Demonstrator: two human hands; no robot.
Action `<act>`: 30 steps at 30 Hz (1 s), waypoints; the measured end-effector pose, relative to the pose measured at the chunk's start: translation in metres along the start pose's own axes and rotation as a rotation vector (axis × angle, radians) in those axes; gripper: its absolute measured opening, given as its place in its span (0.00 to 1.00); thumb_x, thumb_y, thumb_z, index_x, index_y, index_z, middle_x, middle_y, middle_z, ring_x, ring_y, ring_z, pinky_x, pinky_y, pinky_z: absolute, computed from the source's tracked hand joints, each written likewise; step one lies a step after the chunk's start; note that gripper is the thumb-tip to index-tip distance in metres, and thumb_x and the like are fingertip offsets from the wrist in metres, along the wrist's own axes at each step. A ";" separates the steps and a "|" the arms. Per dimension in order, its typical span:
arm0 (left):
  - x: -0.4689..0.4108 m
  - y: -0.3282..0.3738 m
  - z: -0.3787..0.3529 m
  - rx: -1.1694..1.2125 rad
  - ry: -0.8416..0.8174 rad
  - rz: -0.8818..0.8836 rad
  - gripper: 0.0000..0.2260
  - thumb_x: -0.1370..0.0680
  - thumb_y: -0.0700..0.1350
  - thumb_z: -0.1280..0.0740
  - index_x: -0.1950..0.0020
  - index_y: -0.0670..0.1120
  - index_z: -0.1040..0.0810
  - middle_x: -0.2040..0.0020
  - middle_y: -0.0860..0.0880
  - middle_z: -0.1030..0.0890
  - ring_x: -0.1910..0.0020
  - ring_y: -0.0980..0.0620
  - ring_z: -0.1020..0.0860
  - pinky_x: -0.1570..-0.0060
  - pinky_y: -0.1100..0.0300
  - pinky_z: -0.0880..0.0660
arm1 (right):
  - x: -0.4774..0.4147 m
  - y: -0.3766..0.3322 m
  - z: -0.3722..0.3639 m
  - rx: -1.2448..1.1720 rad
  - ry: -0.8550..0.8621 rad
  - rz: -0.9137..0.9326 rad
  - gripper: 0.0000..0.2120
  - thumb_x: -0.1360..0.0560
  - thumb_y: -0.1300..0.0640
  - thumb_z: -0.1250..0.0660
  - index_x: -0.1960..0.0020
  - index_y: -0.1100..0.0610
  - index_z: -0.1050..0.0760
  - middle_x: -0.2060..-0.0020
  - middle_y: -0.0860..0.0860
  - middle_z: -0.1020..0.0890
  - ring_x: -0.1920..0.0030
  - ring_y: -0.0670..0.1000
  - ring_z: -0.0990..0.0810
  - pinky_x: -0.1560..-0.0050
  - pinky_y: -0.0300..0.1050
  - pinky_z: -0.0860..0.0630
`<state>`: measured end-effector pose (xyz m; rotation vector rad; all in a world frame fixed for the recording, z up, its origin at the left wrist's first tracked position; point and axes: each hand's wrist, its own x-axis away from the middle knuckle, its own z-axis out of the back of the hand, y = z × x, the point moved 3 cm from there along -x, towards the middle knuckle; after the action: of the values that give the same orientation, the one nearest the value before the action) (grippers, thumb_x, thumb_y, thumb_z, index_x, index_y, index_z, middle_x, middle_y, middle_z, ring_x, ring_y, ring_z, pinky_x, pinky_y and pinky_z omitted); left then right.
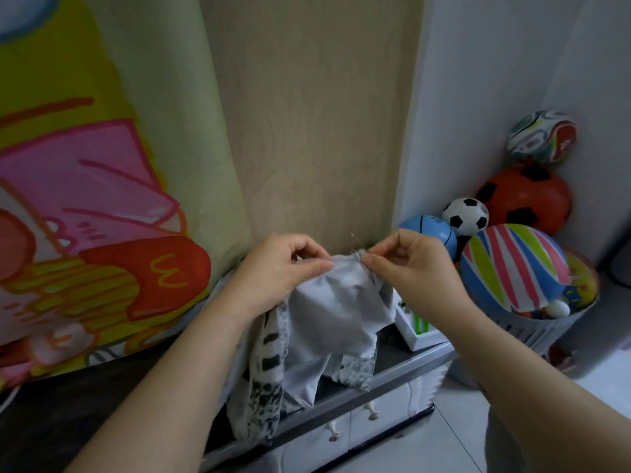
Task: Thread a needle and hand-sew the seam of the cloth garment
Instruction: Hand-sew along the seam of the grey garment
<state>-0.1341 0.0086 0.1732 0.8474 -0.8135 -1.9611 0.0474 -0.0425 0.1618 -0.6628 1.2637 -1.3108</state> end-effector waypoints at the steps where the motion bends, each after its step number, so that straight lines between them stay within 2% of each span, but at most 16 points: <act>1: 0.001 -0.004 -0.005 -0.031 -0.012 0.013 0.07 0.28 0.45 0.26 0.63 0.55 0.19 0.66 0.61 0.18 0.65 0.58 0.23 0.61 0.67 0.28 | 0.002 0.006 0.000 0.079 -0.013 -0.004 0.06 0.30 0.61 0.27 0.63 0.57 0.23 0.67 0.53 0.17 0.65 0.53 0.18 0.60 0.44 0.19; 4: 0.012 -0.023 -0.027 -0.029 -0.044 0.068 0.04 0.27 0.44 0.26 0.61 0.51 0.18 0.62 0.55 0.17 0.61 0.54 0.21 0.58 0.63 0.27 | 0.014 0.029 -0.001 0.246 -0.105 -0.051 0.07 0.29 0.58 0.27 0.63 0.55 0.23 0.67 0.49 0.17 0.65 0.50 0.19 0.61 0.44 0.20; 9: 0.031 -0.043 -0.055 0.042 -0.110 0.144 0.06 0.27 0.43 0.27 0.61 0.54 0.18 0.60 0.54 0.16 0.57 0.50 0.19 0.54 0.61 0.25 | 0.025 0.053 0.005 0.310 -0.304 -0.217 0.06 0.30 0.57 0.27 0.62 0.56 0.22 0.65 0.48 0.16 0.63 0.46 0.18 0.61 0.33 0.22; 12: 0.036 -0.046 -0.063 0.098 -0.165 0.160 0.05 0.26 0.43 0.28 0.60 0.53 0.18 0.61 0.55 0.17 0.65 0.59 0.23 0.60 0.69 0.27 | 0.025 0.055 0.010 0.323 -0.448 -0.279 0.04 0.30 0.56 0.27 0.60 0.56 0.21 0.65 0.48 0.16 0.63 0.42 0.18 0.61 0.29 0.24; 15: 0.037 -0.046 -0.065 0.149 -0.173 0.165 0.07 0.27 0.42 0.27 0.61 0.53 0.18 0.64 0.57 0.18 0.68 0.65 0.26 0.62 0.72 0.31 | 0.017 0.051 0.014 0.306 -0.494 -0.292 0.03 0.29 0.57 0.28 0.60 0.53 0.21 0.67 0.43 0.17 0.64 0.37 0.20 0.65 0.24 0.28; 18: 0.037 -0.045 -0.064 0.182 -0.173 0.166 0.07 0.27 0.41 0.27 0.62 0.53 0.18 0.66 0.60 0.19 0.69 0.66 0.27 0.63 0.73 0.32 | 0.007 0.044 0.013 0.431 -0.477 -0.145 0.04 0.27 0.58 0.29 0.60 0.50 0.21 0.65 0.41 0.19 0.63 0.33 0.22 0.63 0.21 0.30; 21: 0.037 -0.044 -0.063 0.196 -0.172 0.159 0.07 0.26 0.40 0.28 0.61 0.52 0.18 0.67 0.62 0.19 0.69 0.68 0.26 0.63 0.74 0.32 | 0.001 0.041 0.006 0.603 -0.528 -0.007 0.04 0.26 0.57 0.30 0.56 0.48 0.21 0.62 0.37 0.22 0.62 0.36 0.24 0.59 0.22 0.30; 24: 0.037 -0.043 -0.063 0.208 -0.169 0.150 0.07 0.26 0.39 0.28 0.61 0.51 0.19 0.68 0.62 0.19 0.68 0.68 0.26 0.62 0.75 0.32 | -0.003 0.043 0.002 0.660 -0.564 0.037 0.04 0.26 0.58 0.31 0.55 0.49 0.20 0.62 0.36 0.23 0.61 0.37 0.25 0.58 0.22 0.30; 30: 0.038 -0.043 -0.061 0.228 -0.168 0.148 0.08 0.26 0.39 0.28 0.61 0.51 0.19 0.68 0.63 0.20 0.67 0.68 0.25 0.62 0.75 0.32 | -0.004 0.046 -0.002 0.679 -0.595 0.055 0.05 0.26 0.60 0.31 0.54 0.51 0.19 0.59 0.40 0.21 0.58 0.37 0.24 0.55 0.26 0.27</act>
<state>-0.1208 -0.0187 0.0954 0.7356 -1.1820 -1.8488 0.0616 -0.0286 0.1205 -0.4634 0.3150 -1.2614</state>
